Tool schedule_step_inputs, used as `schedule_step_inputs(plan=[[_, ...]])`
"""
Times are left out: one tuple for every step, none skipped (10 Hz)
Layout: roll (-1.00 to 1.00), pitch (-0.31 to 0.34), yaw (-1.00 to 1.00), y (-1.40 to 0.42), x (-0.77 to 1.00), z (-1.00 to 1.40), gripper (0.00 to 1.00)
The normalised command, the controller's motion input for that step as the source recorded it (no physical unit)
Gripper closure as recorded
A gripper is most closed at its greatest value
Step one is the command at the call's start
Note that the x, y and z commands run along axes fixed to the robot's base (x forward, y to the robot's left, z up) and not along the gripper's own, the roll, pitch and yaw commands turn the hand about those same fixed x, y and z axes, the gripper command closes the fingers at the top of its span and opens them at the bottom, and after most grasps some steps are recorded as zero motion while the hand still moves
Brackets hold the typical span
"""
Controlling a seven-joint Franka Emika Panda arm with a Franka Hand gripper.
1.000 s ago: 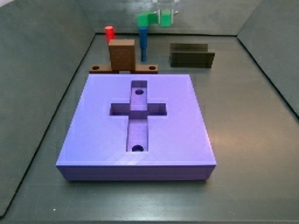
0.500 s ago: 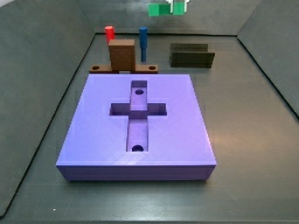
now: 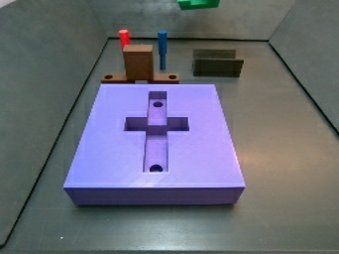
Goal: Pick up the green object. Move up. Place the green object on the fixture. Regrasp the green object. Move to above the board. Insert the green object.
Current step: Place the green object on the fixture.
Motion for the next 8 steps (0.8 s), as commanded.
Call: schedule_step_inputs(plan=[[-0.77,0.16,-0.09,-0.03,0.96,0.24,1.0],[-0.91,0.2,0.0,0.0,0.83,0.1,1.0],[-0.94,0.2,0.0,0.0,0.81,0.08,1.0],[-0.93,0.197,0.0,0.0,0.83,0.09,1.0],[-0.94,0.203,0.0,0.0,0.82,0.07,1.0],[-0.69,0.26,0.0,0.0,0.85,0.03,1.0],[0.0,0.0,0.0,-0.02,0.0,-0.04,1.0],[-0.27,0.0,-0.02,-0.01,0.18,-0.34,1.0]])
